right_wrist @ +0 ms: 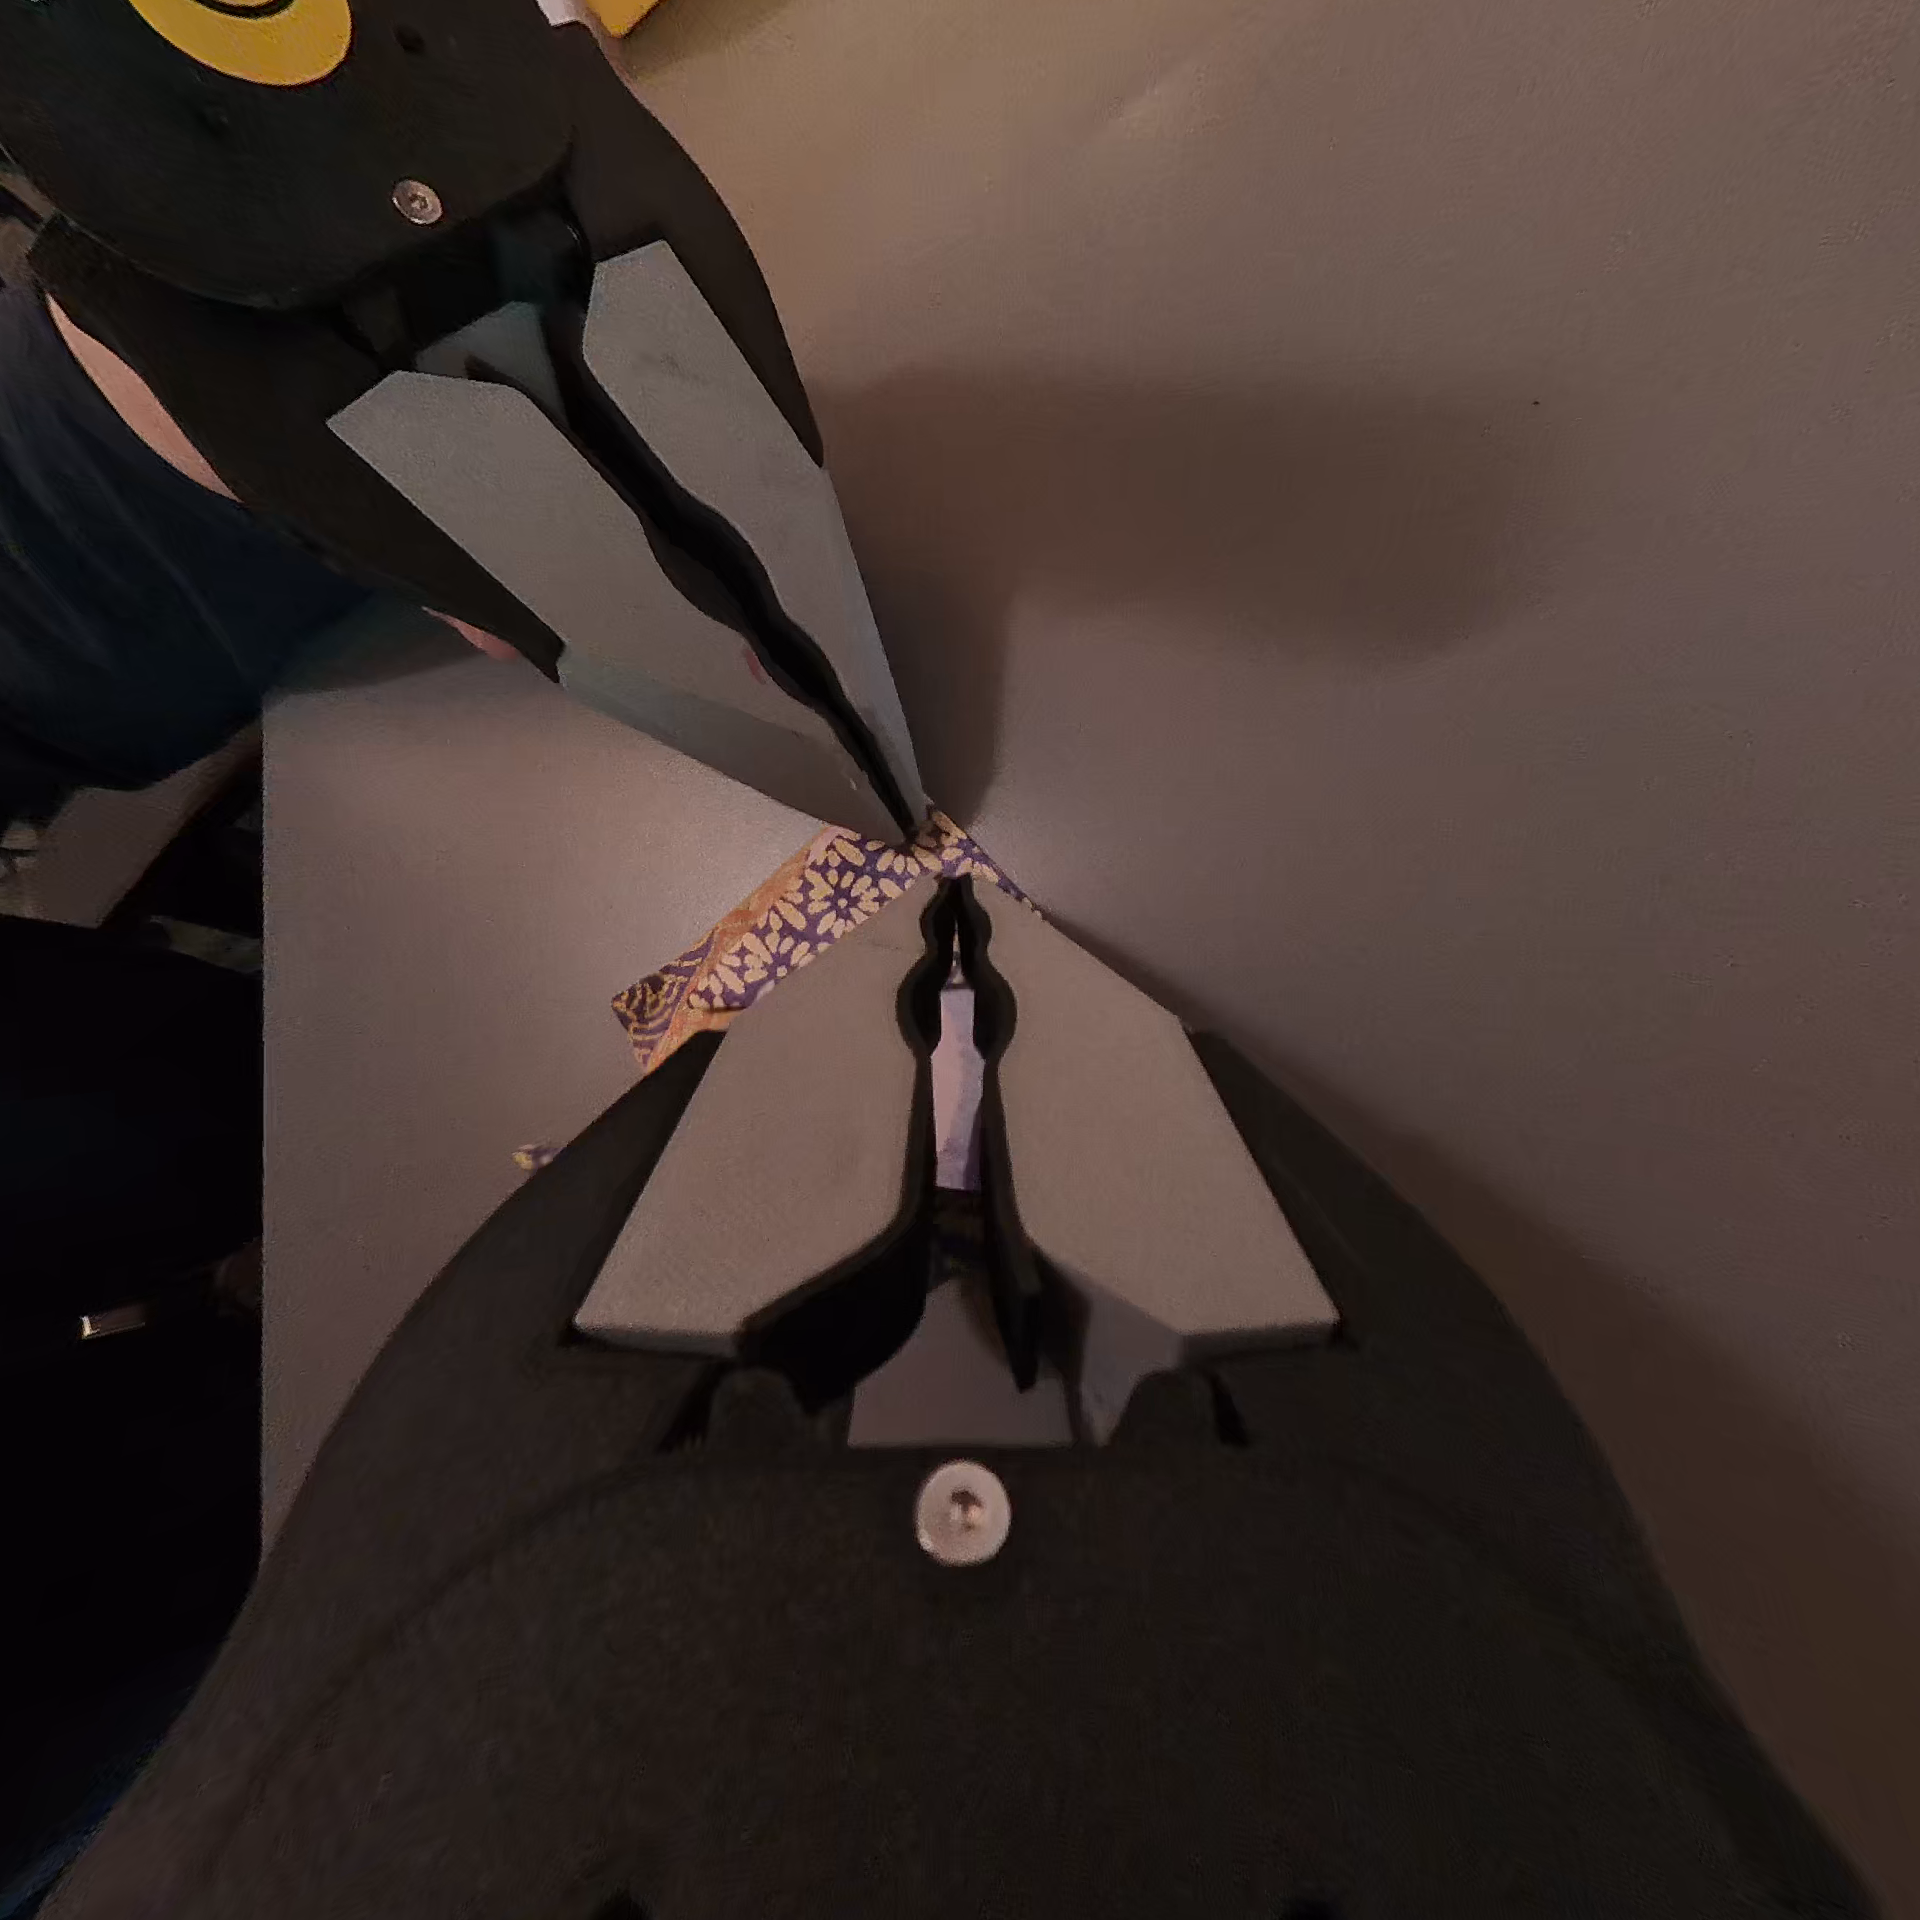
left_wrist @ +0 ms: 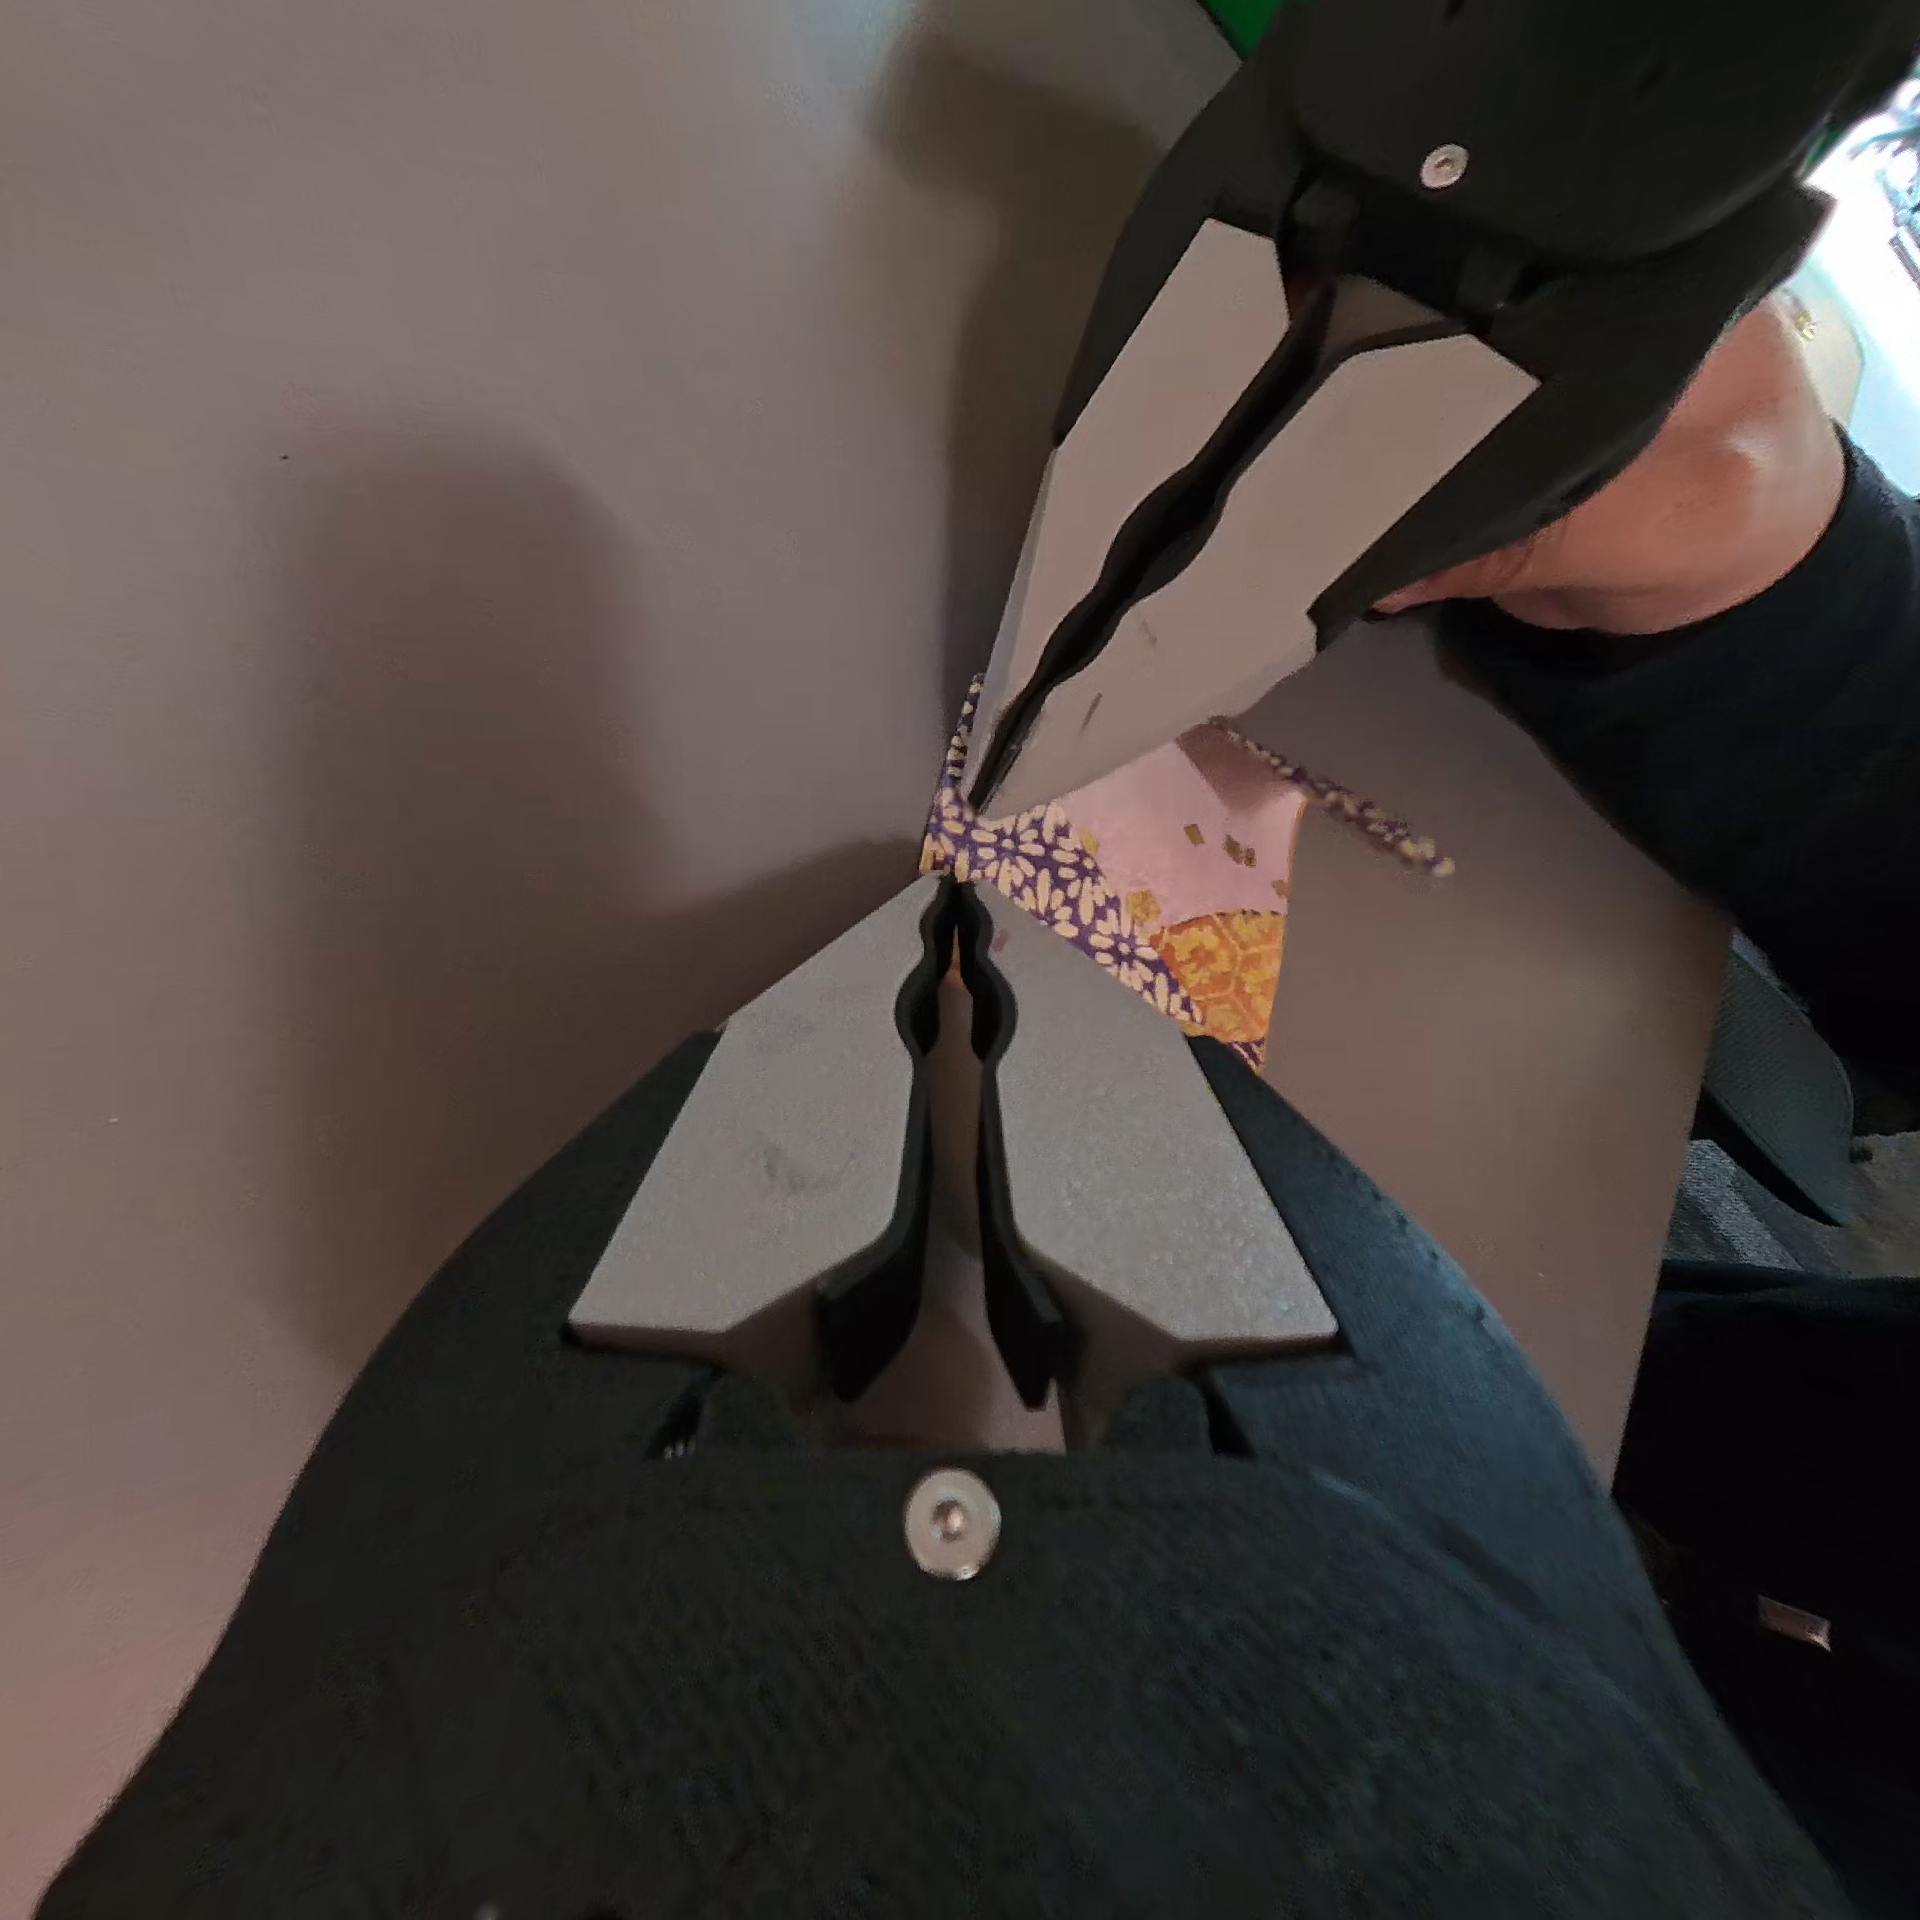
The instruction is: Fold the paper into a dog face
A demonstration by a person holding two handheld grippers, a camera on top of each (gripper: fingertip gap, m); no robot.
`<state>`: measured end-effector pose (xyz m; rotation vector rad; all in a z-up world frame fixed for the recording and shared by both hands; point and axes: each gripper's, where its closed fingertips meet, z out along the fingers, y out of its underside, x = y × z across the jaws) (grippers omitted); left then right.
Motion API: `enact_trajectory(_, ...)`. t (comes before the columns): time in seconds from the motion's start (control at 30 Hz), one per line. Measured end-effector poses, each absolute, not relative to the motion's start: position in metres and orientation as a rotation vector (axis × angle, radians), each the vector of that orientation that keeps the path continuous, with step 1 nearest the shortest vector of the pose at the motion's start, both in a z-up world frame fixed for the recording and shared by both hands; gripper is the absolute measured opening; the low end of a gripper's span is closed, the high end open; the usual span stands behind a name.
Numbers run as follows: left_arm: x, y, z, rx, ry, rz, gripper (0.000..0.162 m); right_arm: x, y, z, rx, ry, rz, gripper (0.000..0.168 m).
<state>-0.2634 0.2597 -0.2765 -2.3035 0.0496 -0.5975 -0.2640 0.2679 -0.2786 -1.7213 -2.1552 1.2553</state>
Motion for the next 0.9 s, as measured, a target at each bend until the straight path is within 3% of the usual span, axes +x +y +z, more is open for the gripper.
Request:
enact_trajectory(0.03,-0.264,0.260,-0.277,-2.304,0.049,-0.596,0.000,-0.263,0.271,-0.279,-1.734,-2.146,1.264,0.000)
enact_trajectory(0.43,-0.263,0.258,-0.275,-2.298,0.049,-0.600,0.000,-0.263,0.291,-0.278,-1.746,-2.075,1.209,0.000)
enact_trajectory(0.6,-0.253,0.255,-0.259,-2.204,0.041,-0.790,0.000,-0.263,0.290,-0.276,-1.690,-2.094,1.190,0.000)
enact_trajectory(0.9,-0.253,0.251,-0.249,-2.157,0.212,-0.660,0.000,-0.256,0.311,-0.229,-1.621,-1.896,1.370,0.000)
